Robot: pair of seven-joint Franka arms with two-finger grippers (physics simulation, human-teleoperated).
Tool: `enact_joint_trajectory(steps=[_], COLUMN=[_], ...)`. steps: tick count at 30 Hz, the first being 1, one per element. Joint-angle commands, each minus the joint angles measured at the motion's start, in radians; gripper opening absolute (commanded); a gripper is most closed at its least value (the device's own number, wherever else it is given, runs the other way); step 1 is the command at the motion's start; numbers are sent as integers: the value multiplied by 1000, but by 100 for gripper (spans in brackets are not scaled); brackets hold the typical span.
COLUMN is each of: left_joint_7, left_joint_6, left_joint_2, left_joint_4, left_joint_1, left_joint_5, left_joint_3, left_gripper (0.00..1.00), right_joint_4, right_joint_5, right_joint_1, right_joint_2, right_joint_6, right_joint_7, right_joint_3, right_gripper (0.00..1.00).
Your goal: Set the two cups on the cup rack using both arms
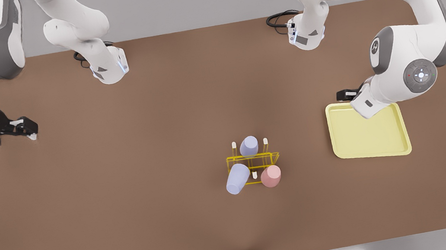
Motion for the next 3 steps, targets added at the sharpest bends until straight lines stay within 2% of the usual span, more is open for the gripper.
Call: enact_joint_trajectory(steps=[1,3], left_joint_7=[31,31], left_joint_6=[-1,-1], left_joint_2=[-1,0], left_joint_4=[0,0], left_joint_1=[0,0], left_joint_5=[1,1], left_joint_3=[0,0], left_gripper=[100,100], right_joint_4=[-42,-51], right_joint_5=[-5,-6], right_joint_1=[3,1], right_joint_2=[-36,-40], right_joint_6=[-85,-85], right_joint_7=[-89,-55], right_joint_3=[24,33], right_gripper=[100,100])
